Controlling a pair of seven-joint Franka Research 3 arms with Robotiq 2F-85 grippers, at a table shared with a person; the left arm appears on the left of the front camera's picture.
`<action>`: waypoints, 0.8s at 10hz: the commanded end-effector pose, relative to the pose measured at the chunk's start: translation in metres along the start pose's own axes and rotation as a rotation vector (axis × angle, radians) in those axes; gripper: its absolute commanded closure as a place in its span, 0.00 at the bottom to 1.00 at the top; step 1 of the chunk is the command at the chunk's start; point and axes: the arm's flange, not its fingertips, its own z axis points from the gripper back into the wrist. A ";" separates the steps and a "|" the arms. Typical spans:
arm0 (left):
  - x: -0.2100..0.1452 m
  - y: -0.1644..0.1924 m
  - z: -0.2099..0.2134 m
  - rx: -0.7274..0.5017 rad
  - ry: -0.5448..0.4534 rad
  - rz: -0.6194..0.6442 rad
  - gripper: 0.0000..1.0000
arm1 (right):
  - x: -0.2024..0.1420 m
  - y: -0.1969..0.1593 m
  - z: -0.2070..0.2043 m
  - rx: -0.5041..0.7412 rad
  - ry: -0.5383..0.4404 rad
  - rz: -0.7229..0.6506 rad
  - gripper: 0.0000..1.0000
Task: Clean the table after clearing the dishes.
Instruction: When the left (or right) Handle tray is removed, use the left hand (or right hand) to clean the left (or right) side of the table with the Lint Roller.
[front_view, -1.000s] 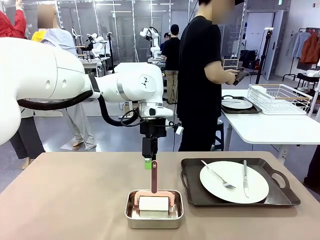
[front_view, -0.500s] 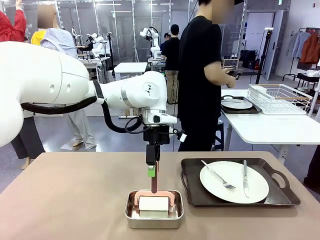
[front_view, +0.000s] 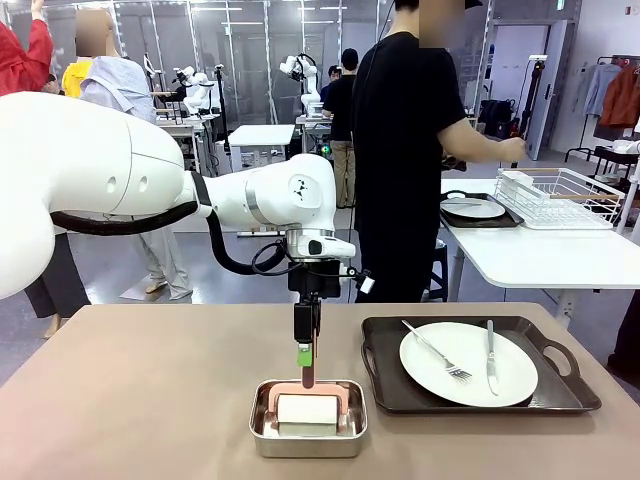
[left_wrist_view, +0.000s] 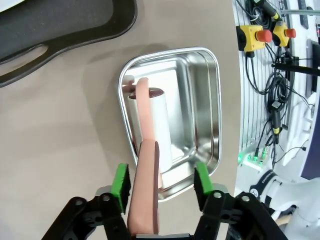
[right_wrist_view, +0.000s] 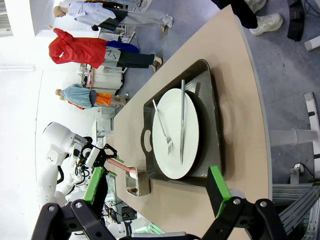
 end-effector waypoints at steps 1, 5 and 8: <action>-0.003 -0.009 -0.001 -0.015 -0.011 0.012 0.54 | -0.003 0.001 0.001 0.005 -0.002 0.006 0.00; -0.004 -0.010 0.005 -0.007 -0.023 0.014 0.76 | -0.003 0.001 0.001 0.005 -0.002 0.006 0.00; -0.009 -0.028 0.032 0.028 -0.009 0.100 1.00 | -0.003 0.001 0.001 0.005 -0.002 0.006 0.00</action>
